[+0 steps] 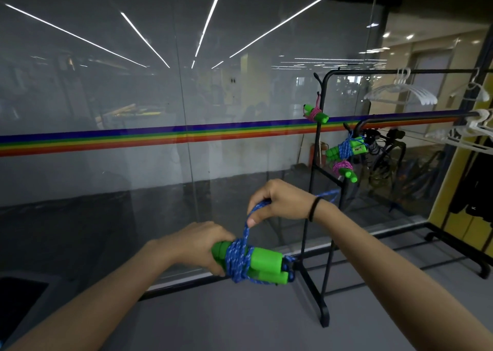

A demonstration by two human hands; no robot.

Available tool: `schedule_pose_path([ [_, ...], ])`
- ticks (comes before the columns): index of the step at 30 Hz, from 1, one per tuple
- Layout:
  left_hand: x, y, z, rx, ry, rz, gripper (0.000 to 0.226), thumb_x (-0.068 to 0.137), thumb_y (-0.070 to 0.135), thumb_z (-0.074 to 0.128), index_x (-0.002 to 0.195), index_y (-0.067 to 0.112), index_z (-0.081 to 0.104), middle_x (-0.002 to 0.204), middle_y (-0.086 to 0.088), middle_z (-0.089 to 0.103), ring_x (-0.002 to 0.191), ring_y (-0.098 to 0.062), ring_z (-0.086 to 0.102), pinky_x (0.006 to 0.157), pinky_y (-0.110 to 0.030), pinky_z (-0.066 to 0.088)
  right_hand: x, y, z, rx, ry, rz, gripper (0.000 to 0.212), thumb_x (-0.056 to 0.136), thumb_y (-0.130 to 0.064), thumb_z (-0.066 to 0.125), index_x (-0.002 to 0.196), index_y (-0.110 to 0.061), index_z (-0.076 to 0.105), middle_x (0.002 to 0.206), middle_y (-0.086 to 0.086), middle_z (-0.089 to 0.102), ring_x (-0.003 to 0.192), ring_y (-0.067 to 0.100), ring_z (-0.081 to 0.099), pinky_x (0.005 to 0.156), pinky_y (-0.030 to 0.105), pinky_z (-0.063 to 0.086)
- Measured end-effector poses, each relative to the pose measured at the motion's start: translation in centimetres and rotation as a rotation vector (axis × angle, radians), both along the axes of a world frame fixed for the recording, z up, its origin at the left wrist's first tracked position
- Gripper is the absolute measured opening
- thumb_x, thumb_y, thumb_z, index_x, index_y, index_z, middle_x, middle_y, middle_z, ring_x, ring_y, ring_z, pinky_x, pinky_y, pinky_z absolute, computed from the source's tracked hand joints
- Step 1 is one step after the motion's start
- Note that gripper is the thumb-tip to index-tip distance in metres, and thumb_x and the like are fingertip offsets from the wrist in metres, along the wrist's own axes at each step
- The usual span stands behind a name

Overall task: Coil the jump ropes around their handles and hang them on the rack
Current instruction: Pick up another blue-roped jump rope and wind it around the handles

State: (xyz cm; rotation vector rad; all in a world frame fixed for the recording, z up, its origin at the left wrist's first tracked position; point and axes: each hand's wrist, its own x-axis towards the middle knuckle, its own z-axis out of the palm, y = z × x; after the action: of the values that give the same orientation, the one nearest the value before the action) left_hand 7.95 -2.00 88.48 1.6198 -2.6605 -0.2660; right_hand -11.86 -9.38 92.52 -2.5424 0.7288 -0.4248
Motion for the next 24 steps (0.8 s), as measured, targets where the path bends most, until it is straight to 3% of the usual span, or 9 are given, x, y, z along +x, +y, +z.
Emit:
schedule_pose_path([
  [4, 0.4, 0.6, -0.3, 0.185, 0.684, -0.010, 0.025, 0.062, 0.015, 0.081, 0.082, 0.011, 0.067, 0.075, 0.007, 0.066, 0.069, -0.005, 0.058, 0.066, -0.026, 0.049, -0.7, -0.9, -3.2, 0.349, -0.352, 0.041, 0.007, 0.075, -0.031, 0.070, 0.078, -0.026, 0.074, 0.073, -0.012, 0.074, 0.069, -0.006, 0.064, 0.069, 0.010, 0.048],
  [6, 0.3, 0.9, -0.2, 0.164, 0.941, 0.065, 0.025, 0.064, 0.000, 0.080, 0.084, 0.012, 0.071, 0.076, 0.008, 0.072, 0.071, -0.003, 0.063, 0.068, -0.020, 0.052, -1.2, -1.1, -4.8, 0.383, -0.457, -0.065, 0.015, 0.085, -0.014, 0.061, 0.091, -0.005, 0.071, 0.082, 0.016, 0.074, 0.063, 0.004, 0.066, 0.067, 0.021, 0.053],
  [7, 0.3, 0.9, -0.2, 0.139, 1.036, 0.117, 0.026, 0.065, -0.005, 0.077, 0.082, 0.013, 0.071, 0.073, 0.009, 0.073, 0.069, -0.002, 0.064, 0.066, -0.017, 0.053, -1.3, -0.9, -5.7, 0.414, -0.460, -0.112, 0.018, 0.089, -0.013, 0.057, 0.090, 0.000, 0.068, 0.072, 0.019, 0.070, 0.052, 0.015, 0.061, 0.059, 0.030, 0.052],
  [9, 0.2, 0.8, -0.1, 0.089, 1.190, 0.238, 0.021, 0.067, -0.008, 0.074, 0.080, 0.009, 0.070, 0.067, 0.004, 0.074, 0.062, -0.007, 0.067, 0.061, -0.019, 0.055, -1.5, -0.5, -7.1, 0.490, -0.433, -0.128, 0.029, 0.090, -0.030, 0.052, 0.073, -0.009, 0.063, 0.043, -0.006, 0.047, 0.035, 0.008, 0.036, 0.041, 0.020, 0.033],
  [13, 0.8, -0.1, -0.6, 0.048, 1.400, 0.515, 0.018, 0.069, 0.005, 0.076, 0.084, -0.003, 0.069, 0.069, -0.011, 0.072, 0.056, -0.018, 0.067, 0.054, -0.026, 0.056, -2.0, 1.3, -7.6, 0.307, -0.259, -0.199, 0.032, 0.095, -0.029, 0.044, 0.070, -0.017, 0.059, 0.047, -0.011, 0.035, 0.042, 0.004, 0.032, 0.045, 0.015, 0.028],
  [15, 1.3, -0.6, -1.4, 0.012, 1.328, 0.616, 0.019, 0.067, 0.007, 0.079, 0.080, -0.002, 0.069, 0.066, -0.013, 0.070, 0.054, -0.020, 0.066, 0.051, -0.027, 0.055, -2.0, 2.7, -6.8, 0.036, -0.040, -0.204, 0.029, 0.096, -0.031, 0.042, 0.078, -0.019, 0.061, 0.057, -0.009, 0.047, 0.056, 0.009, 0.046, 0.058, 0.022, 0.036],
  [18, 1.1, -1.0, -2.7, -0.106, 1.019, 0.658, 0.026, 0.058, 0.021, 0.085, 0.070, 0.004, 0.069, 0.063, -0.010, 0.070, 0.057, -0.020, 0.064, 0.057, -0.030, 0.053, -1.2, 5.2, -4.9, -0.286, 0.318, -0.216, 0.029, 0.097, -0.034, 0.036, 0.102, -0.014, 0.057, 0.097, 0.012, 0.065, 0.094, 0.032, 0.058, 0.072, 0.035, 0.040],
  [21, -0.1, -0.4, -3.0, -0.231, 0.610, 0.591, 0.026, 0.060, 0.032, 0.082, 0.062, 0.018, 0.060, 0.064, -0.002, 0.065, 0.062, -0.016, 0.062, 0.055, -0.025, 0.043, -0.3, 7.0, -2.9, -0.547, 0.484, -0.146, 0.029, 0.097, -0.030, 0.035, 0.109, -0.012, 0.054, 0.108, 0.019, 0.062, 0.099, 0.039, 0.057, 0.069, 0.038, 0.037],
  [24, -1.6, 0.4, -2.6, -0.189, 0.287, 0.493, 0.027, 0.062, 0.039, 0.076, 0.073, 0.022, 0.057, 0.080, -0.003, 0.066, 0.082, -0.024, 0.067, 0.062, -0.026, 0.042, 0.2, 7.0, -1.1, -0.642, 0.549, -0.094, 0.028, 0.095, -0.031, 0.039, 0.108, -0.017, 0.058, 0.108, 0.014, 0.064, 0.099, 0.035, 0.059, 0.071, 0.036, 0.040],
])
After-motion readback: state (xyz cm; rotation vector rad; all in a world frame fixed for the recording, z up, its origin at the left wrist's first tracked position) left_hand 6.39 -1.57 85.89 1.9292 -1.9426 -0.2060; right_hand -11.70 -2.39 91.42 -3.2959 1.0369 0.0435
